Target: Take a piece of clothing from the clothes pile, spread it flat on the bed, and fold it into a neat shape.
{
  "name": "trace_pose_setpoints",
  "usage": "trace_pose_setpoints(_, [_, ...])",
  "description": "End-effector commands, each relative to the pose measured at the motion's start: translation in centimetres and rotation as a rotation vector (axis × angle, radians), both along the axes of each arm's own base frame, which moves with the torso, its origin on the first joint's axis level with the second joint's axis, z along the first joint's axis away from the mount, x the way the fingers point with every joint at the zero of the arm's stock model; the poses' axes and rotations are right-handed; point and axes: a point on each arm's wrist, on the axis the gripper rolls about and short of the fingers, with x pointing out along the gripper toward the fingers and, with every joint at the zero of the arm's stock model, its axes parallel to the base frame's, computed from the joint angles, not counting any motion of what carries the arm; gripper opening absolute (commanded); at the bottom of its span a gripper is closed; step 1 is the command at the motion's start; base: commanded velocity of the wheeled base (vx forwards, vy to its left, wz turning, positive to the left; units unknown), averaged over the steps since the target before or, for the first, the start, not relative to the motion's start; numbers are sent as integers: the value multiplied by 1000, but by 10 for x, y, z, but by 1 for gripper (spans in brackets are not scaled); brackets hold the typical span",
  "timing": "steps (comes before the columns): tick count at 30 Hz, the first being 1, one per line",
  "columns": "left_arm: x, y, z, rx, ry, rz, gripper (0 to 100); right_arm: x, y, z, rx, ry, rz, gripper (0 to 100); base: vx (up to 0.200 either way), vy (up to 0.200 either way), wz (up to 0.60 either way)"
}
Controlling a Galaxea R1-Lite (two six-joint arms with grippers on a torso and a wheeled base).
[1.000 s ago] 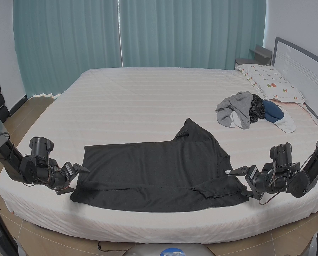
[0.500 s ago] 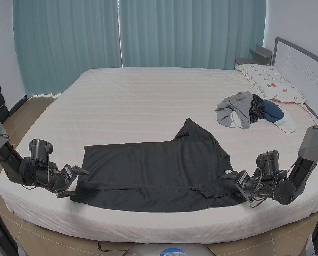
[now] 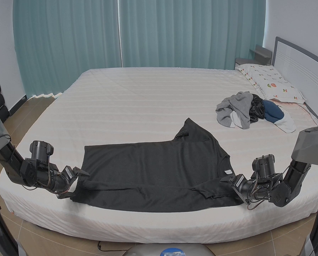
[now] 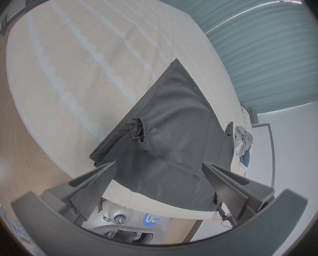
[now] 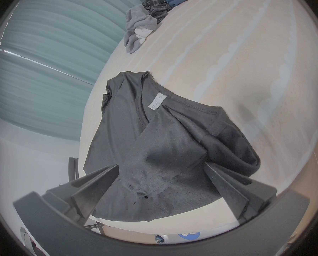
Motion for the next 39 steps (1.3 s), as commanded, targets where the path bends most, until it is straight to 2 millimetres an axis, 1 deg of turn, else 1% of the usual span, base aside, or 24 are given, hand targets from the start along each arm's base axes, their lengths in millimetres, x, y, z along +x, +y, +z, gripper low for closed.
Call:
trace_pose_setpoints(1, [0,0,-1,0,4,2,100,4,0,1,6,-18,-5,0,0,0,0])
trace_pose_setpoints(5, [0,1,-1,-1,3,6,100,5,0,-3,2,-8,-8,0,0,0,0])
trace_pose_setpoints(11, [0,2,-1,0,3,8,100,4,-1,-3,4,-6,-9,0,0,0,0])
trace_pose_setpoints(15, [0,2,-1,0,3,8,100,3,-2,3,21,-13,-24,0,0,0,0])
trace_pose_setpoints(17, [0,2,-1,0,3,8,100,1,-1,10,30,-24,-24,0,0,0,0])
trace_pose_setpoints(19, [0,2,-1,0,3,8,100,1,-1,12,32,-27,-21,0,0,0,0])
trace_pose_setpoints(20, [0,2,-1,0,4,8,100,-1,0,19,43,-40,-22,0,0,0,0])
trace_pose_setpoints(28, [0,3,-2,1,9,12,100,-7,0,42,71,-27,-33,0,0,0,0])
trace_pose_setpoints(29, [0,4,-2,-1,9,14,100,-9,0,47,77,-37,-33,0,0,0,0])
trace_pose_setpoints(33, [-1,4,-3,0,13,14,100,-17,1,57,80,-36,-23,0,0,0,0])
trace_pose_setpoints(36, [-1,4,-4,1,15,13,100,-19,1,58,75,-21,-22,0,0,0,0])
trace_pose_setpoints(39, [-2,4,-6,3,19,12,100,-24,2,51,60,21,-15,0,0,0,0])
